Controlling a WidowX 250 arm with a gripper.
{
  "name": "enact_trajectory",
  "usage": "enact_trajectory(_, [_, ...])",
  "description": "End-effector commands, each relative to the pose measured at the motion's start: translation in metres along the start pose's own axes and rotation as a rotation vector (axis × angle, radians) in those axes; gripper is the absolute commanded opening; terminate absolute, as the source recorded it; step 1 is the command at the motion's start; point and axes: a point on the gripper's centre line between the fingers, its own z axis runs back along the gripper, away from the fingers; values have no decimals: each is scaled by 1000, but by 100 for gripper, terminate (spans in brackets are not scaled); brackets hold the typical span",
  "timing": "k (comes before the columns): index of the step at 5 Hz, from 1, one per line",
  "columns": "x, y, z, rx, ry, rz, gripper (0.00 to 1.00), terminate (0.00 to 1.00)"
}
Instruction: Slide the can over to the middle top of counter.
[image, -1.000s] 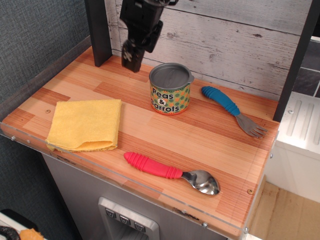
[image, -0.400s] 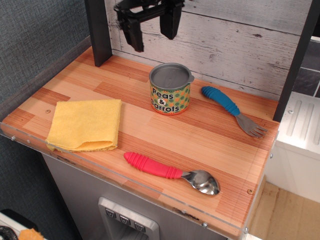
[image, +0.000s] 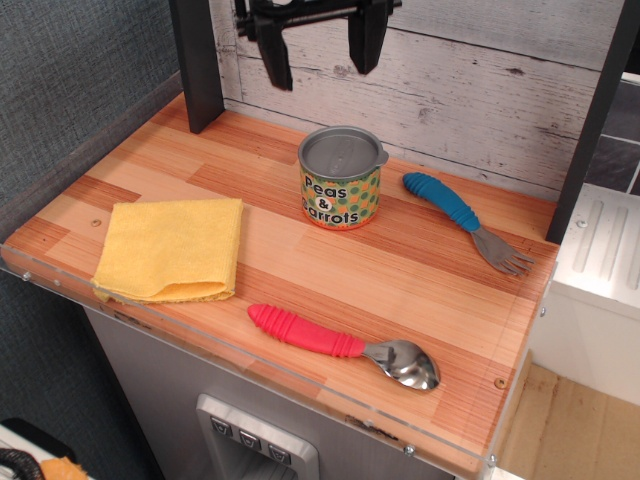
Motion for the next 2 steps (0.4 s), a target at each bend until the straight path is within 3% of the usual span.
enact_trajectory(1, [-19, 46, 18, -58, -38, -119, 100, 0])
enact_trajectory(2, [-30, 49, 16, -72, -40, -161, 100, 0])
